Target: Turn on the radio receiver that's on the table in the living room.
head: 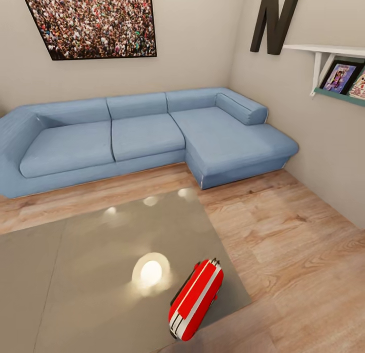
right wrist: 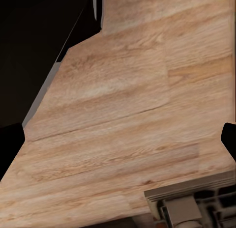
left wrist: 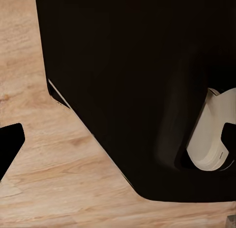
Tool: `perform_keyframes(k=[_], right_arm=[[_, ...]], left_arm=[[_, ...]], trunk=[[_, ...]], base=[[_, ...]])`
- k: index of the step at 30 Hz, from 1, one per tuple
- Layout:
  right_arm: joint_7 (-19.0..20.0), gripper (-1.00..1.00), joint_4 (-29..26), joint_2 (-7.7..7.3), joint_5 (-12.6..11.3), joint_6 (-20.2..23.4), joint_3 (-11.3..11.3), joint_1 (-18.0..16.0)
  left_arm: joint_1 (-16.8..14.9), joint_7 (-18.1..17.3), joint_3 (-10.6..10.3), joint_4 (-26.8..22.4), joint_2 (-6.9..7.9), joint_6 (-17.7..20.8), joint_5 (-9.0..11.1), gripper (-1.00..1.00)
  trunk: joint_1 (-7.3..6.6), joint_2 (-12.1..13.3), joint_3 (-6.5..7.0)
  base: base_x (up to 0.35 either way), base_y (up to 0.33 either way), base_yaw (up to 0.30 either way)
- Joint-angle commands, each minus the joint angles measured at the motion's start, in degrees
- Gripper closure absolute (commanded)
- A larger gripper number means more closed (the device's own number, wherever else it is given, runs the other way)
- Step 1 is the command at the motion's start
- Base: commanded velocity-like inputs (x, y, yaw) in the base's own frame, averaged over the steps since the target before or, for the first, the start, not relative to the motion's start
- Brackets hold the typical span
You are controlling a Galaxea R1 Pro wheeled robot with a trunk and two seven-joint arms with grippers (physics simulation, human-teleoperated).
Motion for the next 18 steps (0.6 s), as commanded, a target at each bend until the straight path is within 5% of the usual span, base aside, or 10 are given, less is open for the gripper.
perform_keyframes(k=[1, 7, 18], right_arm=[[0.0, -1.0, 0.0, 0.0, 0.0, 0.0, 0.0, 0.0], [0.0, -1.0, 0.0, 0.01, 0.0, 0.0, 0.0, 0.0], [0.0, -1.0, 0.0, 0.0, -0.1, 0.0, 0.0, 0.0]], left_arm=[[0.0, 0.0, 0.0, 0.0, 0.0, 0.0, 0.0, -1.0], [0.0, 0.0, 0.0, 0.0, 0.0, 0.0, 0.1, -1.0], [0.0, 0.0, 0.3, 0.0, 0.0, 0.0, 0.3, -1.0]], trunk=[[0.0, 0.0, 0.0], [0.0, 0.0, 0.0], [0.0, 0.0, 0.0]], base=[[0.311, 0.0, 0.0], [0.187, 0.0, 0.0], [0.014, 0.0, 0.0]])
